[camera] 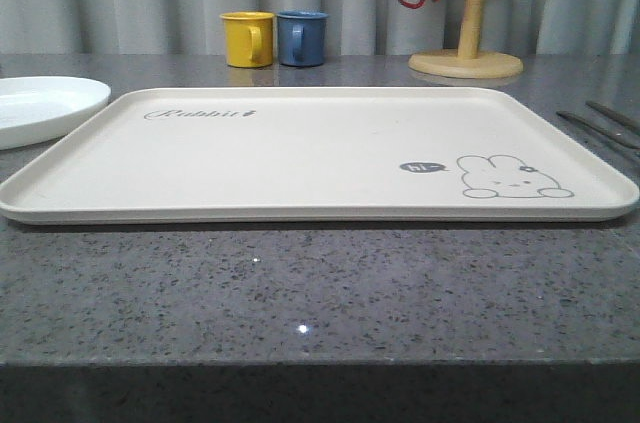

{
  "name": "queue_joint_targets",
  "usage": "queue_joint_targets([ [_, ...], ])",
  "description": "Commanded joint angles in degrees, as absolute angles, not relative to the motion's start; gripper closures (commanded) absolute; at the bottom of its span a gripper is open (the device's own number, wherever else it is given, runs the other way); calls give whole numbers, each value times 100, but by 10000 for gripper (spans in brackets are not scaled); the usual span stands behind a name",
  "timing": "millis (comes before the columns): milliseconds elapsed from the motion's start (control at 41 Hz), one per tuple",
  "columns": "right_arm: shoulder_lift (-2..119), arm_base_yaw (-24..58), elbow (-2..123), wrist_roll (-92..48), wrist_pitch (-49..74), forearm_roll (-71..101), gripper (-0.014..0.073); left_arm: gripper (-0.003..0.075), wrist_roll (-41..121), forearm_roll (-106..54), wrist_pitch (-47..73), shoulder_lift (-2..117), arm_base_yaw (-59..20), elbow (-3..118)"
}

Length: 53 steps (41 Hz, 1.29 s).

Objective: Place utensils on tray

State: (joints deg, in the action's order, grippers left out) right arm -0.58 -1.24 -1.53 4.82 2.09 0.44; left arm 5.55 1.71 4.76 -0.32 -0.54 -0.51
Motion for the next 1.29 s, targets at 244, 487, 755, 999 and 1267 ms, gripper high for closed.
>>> queue_joint_targets([
  [244, -158, -157, -150, 459, -327, 0, 662, 738, 567, 125, 0, -173, -92, -43],
  [487, -158, -157, -150, 459, -327, 0, 662, 738, 567, 125, 0, -173, -92, -43],
  [755, -158, -157, -150, 459, -327, 0, 662, 738, 567, 125, 0, -173, -92, -43],
  [999, -158, -157, -145, 459, -392, 0, 662, 738, 567, 125, -39, -173, -92, -43],
  [1267, -153, -157, 371, 459, -243, 0, 662, 738, 567, 125, -654, -161, -92, 247],
])
